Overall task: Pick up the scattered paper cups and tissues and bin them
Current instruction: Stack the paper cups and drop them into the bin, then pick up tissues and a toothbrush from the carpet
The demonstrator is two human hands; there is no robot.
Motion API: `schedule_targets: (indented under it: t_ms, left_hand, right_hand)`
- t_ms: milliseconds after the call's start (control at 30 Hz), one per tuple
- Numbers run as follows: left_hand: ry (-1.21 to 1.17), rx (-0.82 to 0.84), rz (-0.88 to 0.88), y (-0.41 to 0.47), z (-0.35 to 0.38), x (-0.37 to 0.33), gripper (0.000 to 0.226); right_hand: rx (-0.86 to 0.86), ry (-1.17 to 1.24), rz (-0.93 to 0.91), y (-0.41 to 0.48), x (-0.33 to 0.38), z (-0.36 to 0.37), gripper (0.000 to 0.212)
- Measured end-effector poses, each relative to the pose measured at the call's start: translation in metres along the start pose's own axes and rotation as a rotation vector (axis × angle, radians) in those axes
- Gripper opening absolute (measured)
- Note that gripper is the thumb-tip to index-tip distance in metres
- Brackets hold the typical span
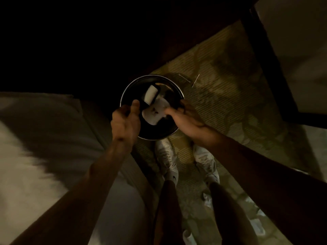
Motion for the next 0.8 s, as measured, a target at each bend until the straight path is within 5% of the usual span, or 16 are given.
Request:
schedule_targets:
  t_ms: [100,433,567,800]
  left_hand:
    - [0.045,0.136,0.084,-0.019,0.009,-0.028,0.026]
    - [0.347,0.634,0.634,-0.178,0.033,-0.19,0.036]
    - [0.31,0.849,0.685,-0.263,0.053,-0.219,0.042]
    - [0.415,0.758,0.482,-0.279,0.101,-0.142,0.033]
  right_hand:
    - [0.028,0.113,0.068,-0.019,-0.001,-0.009,0.013]
    - [-0.272,0.403,0.013,-0.185,-0.021,-0.14,0.013]
    - [-0.413,0.515,-0.004,-0.253,-0.045,-0.168,0.021]
    - [-0.478,0.526,0.035,-0.243,-0.101,-0.168,0.015]
Point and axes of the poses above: each hand's wrist, its own y-axis towards the middle knuckle, its own z-axis out of the palm, x = y × z, the point moved 8 cm from there along y, towards the middle knuckle, and after that the axes turned 8 degrees about -x, right-handed, at the moved point
